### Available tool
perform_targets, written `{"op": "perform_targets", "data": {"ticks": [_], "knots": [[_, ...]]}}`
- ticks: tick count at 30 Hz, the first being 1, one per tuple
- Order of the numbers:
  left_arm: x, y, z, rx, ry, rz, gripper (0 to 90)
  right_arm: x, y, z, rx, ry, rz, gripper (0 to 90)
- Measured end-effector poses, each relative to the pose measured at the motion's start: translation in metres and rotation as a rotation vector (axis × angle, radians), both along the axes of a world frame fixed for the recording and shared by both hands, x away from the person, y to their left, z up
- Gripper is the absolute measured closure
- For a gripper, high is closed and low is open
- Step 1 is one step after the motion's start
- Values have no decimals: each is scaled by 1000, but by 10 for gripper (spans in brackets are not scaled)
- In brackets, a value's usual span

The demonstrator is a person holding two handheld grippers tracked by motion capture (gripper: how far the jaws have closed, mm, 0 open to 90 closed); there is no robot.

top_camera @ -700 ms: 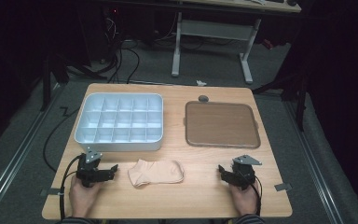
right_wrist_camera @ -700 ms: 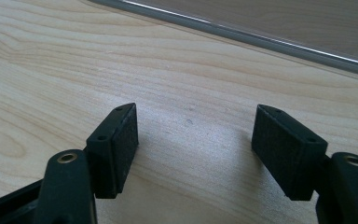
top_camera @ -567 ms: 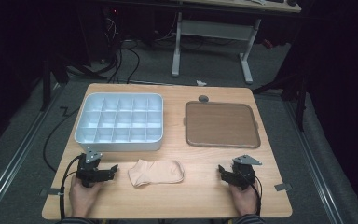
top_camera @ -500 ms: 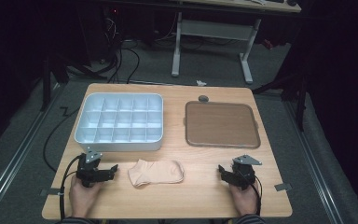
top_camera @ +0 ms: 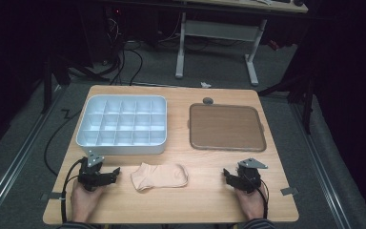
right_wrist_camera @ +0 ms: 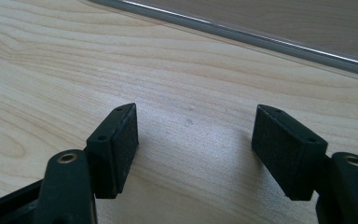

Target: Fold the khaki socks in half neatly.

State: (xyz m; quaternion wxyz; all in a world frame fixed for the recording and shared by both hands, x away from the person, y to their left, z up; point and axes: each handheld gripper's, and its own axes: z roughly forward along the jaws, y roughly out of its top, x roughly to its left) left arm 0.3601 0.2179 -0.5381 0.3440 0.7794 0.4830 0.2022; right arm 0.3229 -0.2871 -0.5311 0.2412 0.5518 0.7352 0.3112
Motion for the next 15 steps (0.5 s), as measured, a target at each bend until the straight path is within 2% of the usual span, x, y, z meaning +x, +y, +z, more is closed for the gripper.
{"op": "perform_targets", "data": {"ticks": [10, 15], "knots": [[0, 0, 0, 0, -1, 4, 176, 0, 1, 0, -7, -3, -5, 320], [0, 0, 0, 0, -2, 10, 199, 2, -1, 0, -2, -7, -12, 364]]}}
